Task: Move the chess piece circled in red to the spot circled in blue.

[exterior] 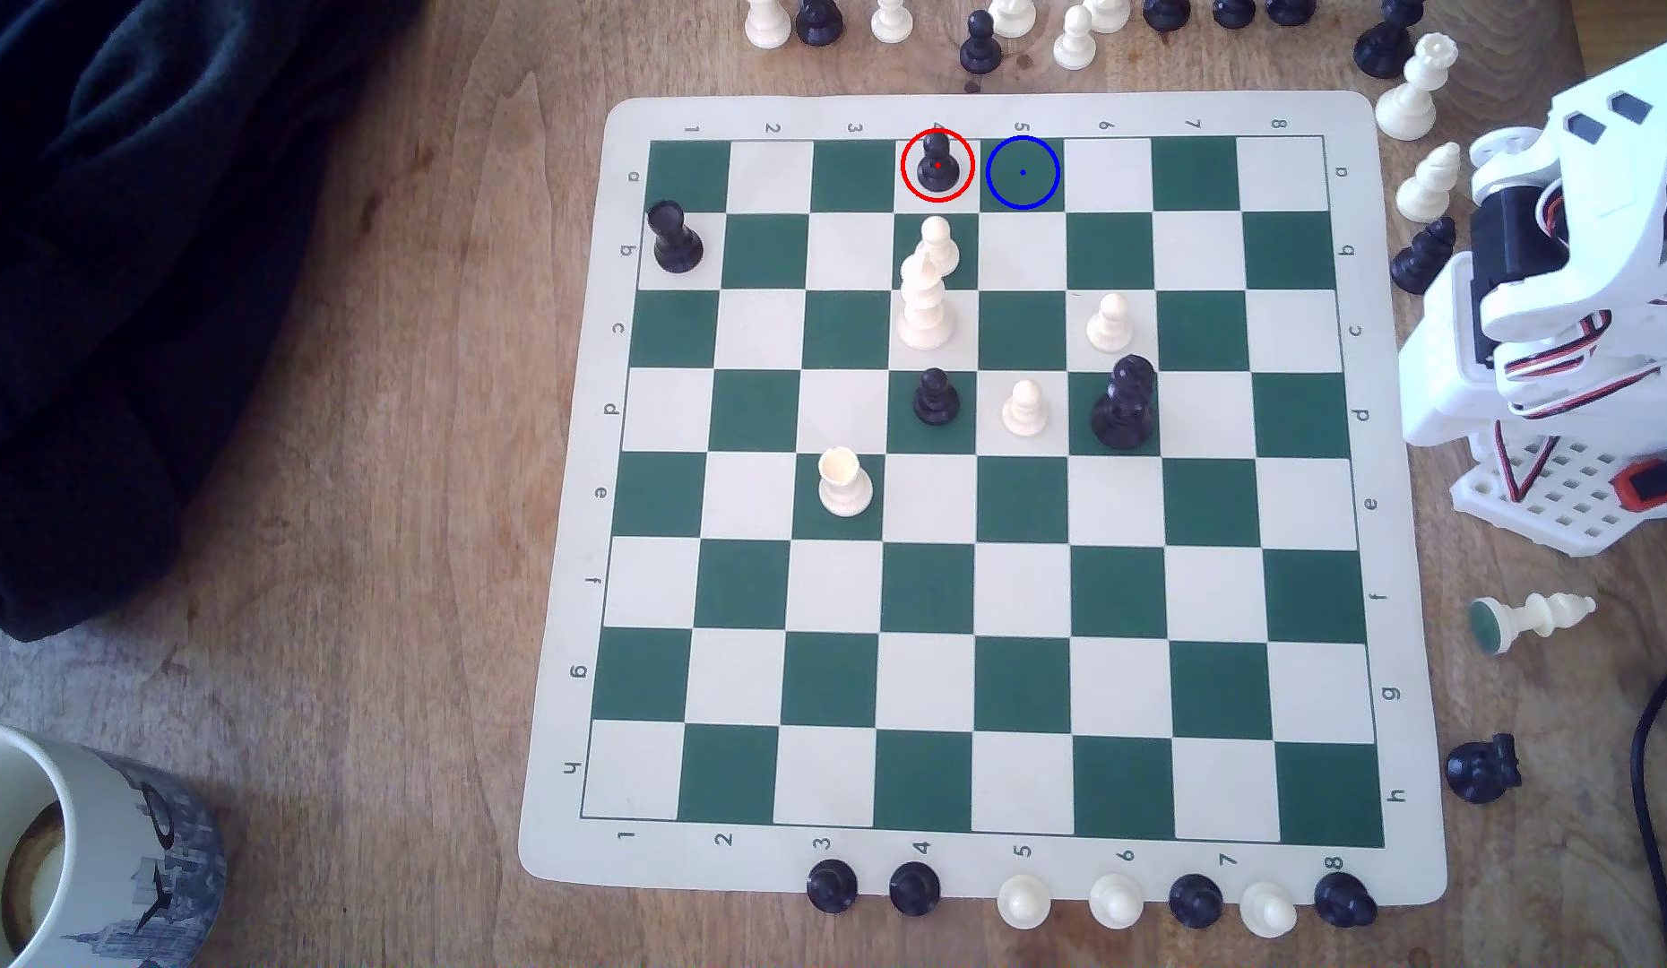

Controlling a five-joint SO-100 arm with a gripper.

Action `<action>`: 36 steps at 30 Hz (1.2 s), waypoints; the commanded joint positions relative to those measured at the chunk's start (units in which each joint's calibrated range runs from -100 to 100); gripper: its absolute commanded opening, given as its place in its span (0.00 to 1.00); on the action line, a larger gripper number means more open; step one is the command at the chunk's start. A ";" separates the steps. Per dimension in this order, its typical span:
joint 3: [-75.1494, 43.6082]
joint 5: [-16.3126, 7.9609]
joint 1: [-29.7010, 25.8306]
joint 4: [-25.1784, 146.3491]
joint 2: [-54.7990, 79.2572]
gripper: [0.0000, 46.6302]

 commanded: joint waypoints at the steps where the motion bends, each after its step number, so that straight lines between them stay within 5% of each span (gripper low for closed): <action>1: 1.36 0.15 3.15 1.09 -0.11 0.02; 11: -1.64 0.15 5.89 29.76 -0.11 0.02; 17: -12.61 -0.24 10.58 68.91 -0.11 0.02; 27: -29.20 -0.29 15.75 99.62 12.96 0.02; 31: -35.00 -0.24 19.19 111.09 20.60 0.18; 34: -37.90 -2.05 18.95 112.81 27.14 0.04; 36: -40.89 -2.54 18.56 118.37 28.92 0.05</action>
